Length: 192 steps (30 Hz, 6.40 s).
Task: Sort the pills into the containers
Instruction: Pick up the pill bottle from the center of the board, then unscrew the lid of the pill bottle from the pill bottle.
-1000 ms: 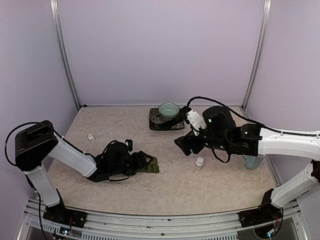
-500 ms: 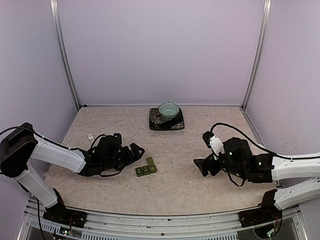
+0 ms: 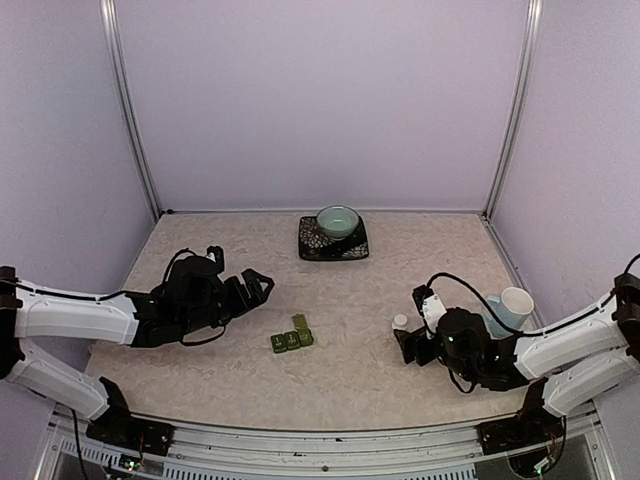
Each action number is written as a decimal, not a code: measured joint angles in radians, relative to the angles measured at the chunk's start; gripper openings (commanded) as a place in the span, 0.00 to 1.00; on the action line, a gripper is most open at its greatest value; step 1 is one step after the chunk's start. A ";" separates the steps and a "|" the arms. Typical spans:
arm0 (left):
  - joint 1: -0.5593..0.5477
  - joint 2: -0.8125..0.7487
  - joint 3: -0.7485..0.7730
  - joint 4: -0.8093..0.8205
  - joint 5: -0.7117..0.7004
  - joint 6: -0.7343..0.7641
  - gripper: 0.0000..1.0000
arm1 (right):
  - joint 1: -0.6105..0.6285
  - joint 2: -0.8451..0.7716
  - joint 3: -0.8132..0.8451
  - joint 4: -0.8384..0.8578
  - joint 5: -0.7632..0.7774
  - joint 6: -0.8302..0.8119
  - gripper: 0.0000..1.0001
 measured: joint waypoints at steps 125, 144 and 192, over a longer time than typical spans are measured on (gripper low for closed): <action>-0.398 0.253 0.522 -0.390 0.215 0.544 0.11 | 0.177 0.029 0.276 -0.092 -0.605 -0.207 0.72; -0.393 0.117 0.484 -0.343 0.191 0.492 0.11 | 0.182 -0.054 0.149 0.131 -0.589 -0.185 0.76; -0.379 0.011 0.392 -0.163 0.309 0.422 0.12 | 0.182 -0.044 0.146 0.345 -0.672 -0.194 0.31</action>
